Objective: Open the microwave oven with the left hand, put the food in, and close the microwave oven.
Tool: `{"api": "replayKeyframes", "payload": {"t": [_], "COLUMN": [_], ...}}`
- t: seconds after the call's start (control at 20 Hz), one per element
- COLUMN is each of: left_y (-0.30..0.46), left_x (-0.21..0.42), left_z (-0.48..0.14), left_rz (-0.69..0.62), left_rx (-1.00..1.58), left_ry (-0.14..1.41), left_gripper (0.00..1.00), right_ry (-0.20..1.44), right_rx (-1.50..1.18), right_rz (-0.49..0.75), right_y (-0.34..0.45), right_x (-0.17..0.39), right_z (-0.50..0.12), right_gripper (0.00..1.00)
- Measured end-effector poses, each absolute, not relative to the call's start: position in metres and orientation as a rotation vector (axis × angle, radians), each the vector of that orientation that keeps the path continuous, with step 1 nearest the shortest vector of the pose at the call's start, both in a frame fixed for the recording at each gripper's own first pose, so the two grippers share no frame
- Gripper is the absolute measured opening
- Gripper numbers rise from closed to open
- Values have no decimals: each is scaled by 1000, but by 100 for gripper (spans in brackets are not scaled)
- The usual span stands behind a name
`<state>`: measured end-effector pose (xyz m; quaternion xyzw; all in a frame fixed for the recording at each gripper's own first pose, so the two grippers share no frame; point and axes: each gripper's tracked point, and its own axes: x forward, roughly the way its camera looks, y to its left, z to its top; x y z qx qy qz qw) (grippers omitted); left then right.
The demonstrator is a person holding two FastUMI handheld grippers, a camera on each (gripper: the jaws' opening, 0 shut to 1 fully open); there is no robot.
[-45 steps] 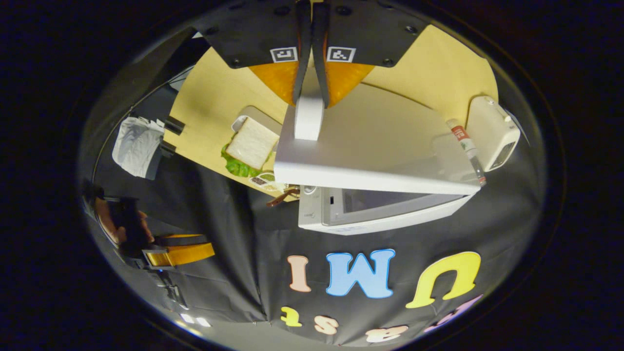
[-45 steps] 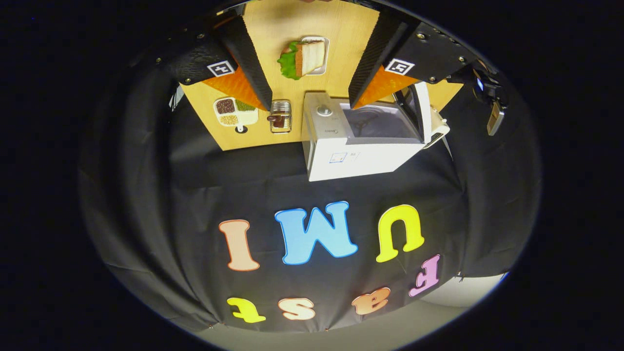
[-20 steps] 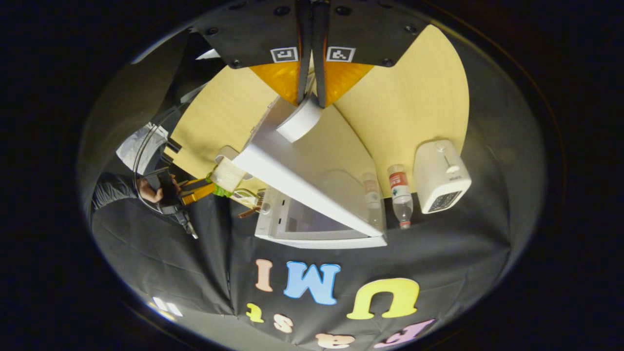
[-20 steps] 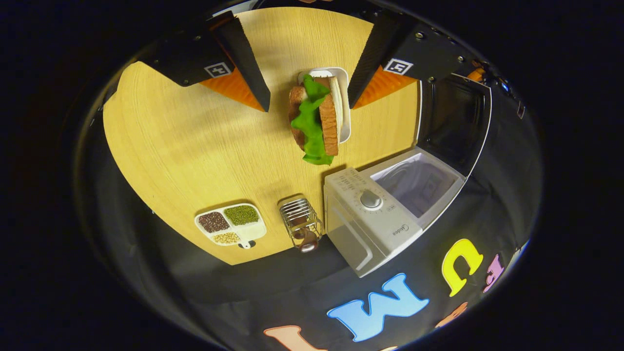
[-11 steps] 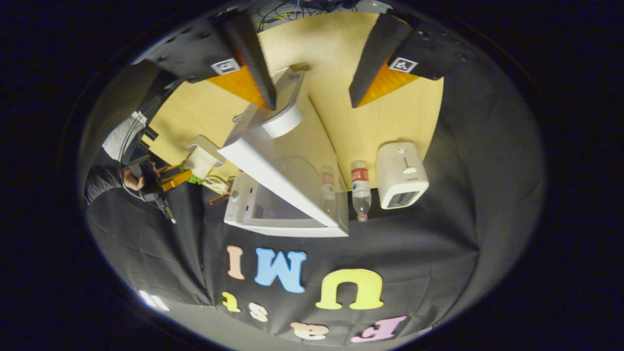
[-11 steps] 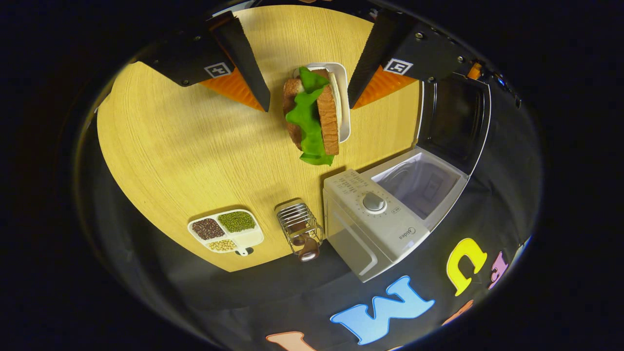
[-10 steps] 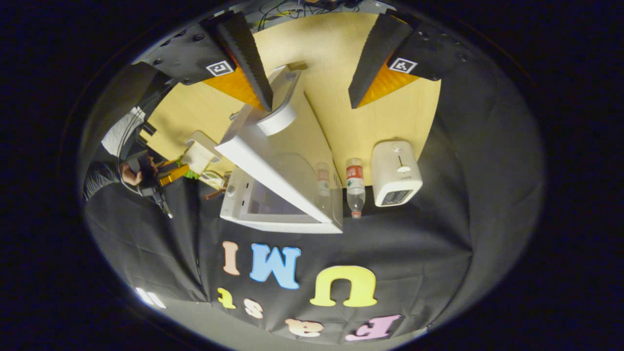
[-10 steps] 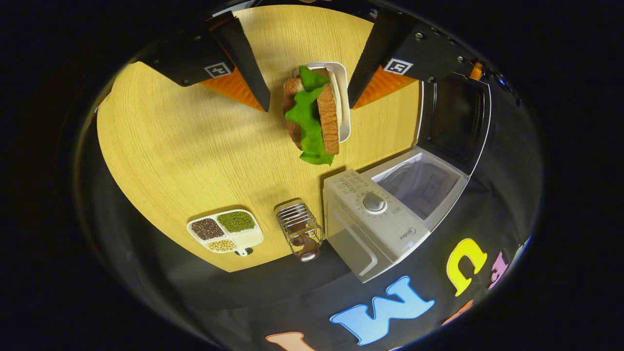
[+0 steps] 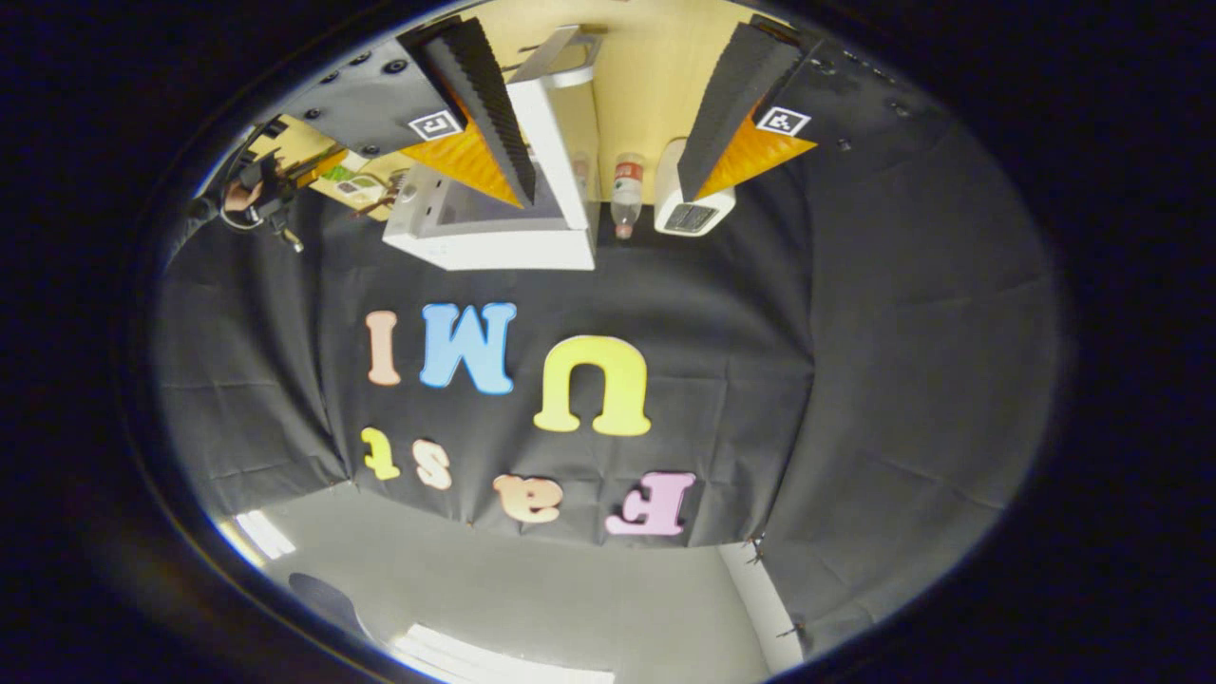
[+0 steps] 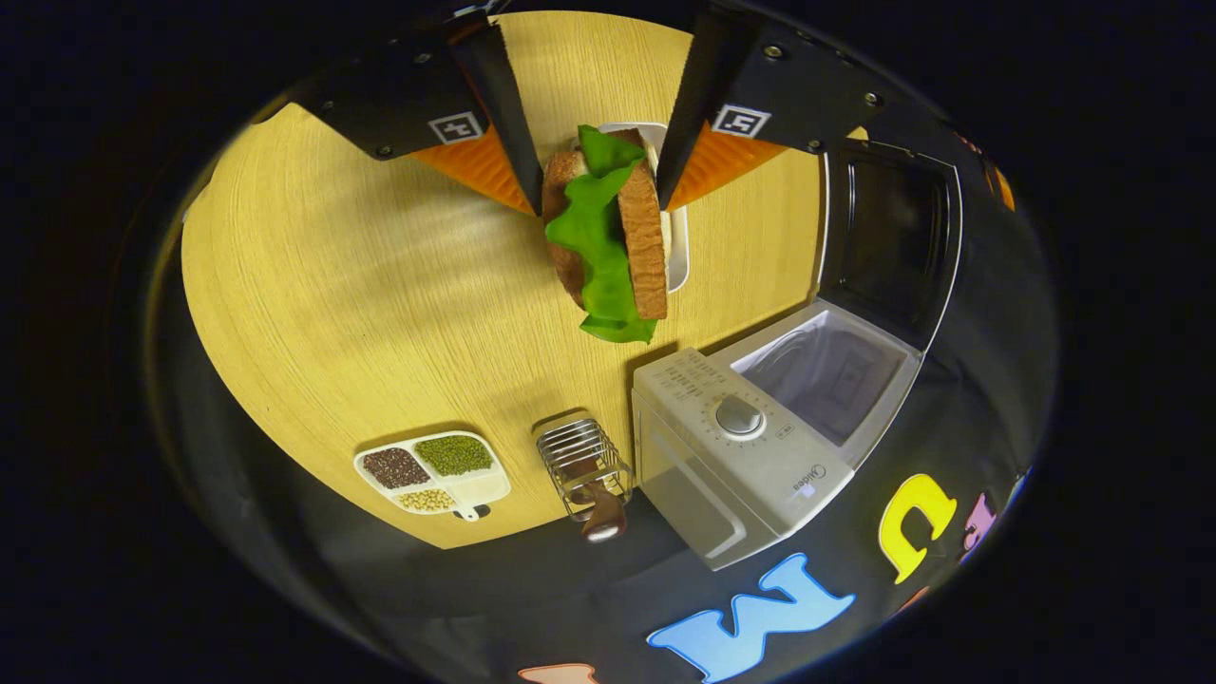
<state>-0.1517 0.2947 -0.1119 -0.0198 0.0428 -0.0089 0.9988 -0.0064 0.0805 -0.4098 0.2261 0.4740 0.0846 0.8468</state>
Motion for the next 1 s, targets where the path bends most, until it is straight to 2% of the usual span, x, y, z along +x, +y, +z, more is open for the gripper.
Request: {"api": "replayKeyframes", "payload": {"t": [0.05,0.1,0.15,0.2,0.25,0.5,1.0], "left_y": [284,275,265,255,245,217,230], "left_x": [-147,-143,-139,-135,-133,-128,-125], "left_z": [-107,-106,-103,-100,-99,-90,-82], "left_rz": [-38,-56,-74,-87,-101,-126,-77], "left_rx": [-29,-18,-15,-14,-14,-33,-74], "left_ry": [79,79,80,79,76,59,37], "left_gripper": [96,98,95,95,95,95,94], "right_ry": [994,983,982,979,967,843,586], "right_rx": [492,493,465,441,416,439,686], "right_rz": [190,199,218,226,247,267,431], "right_y": [85,88,89,90,94,101,171], "right_x": [-5,-4,-7,-9,-11,-14,-3], "right_z": [-406,-403,-400,-398,-395,-353,-235], "right_gripper": [64,49,37,31,22,22,21]}}
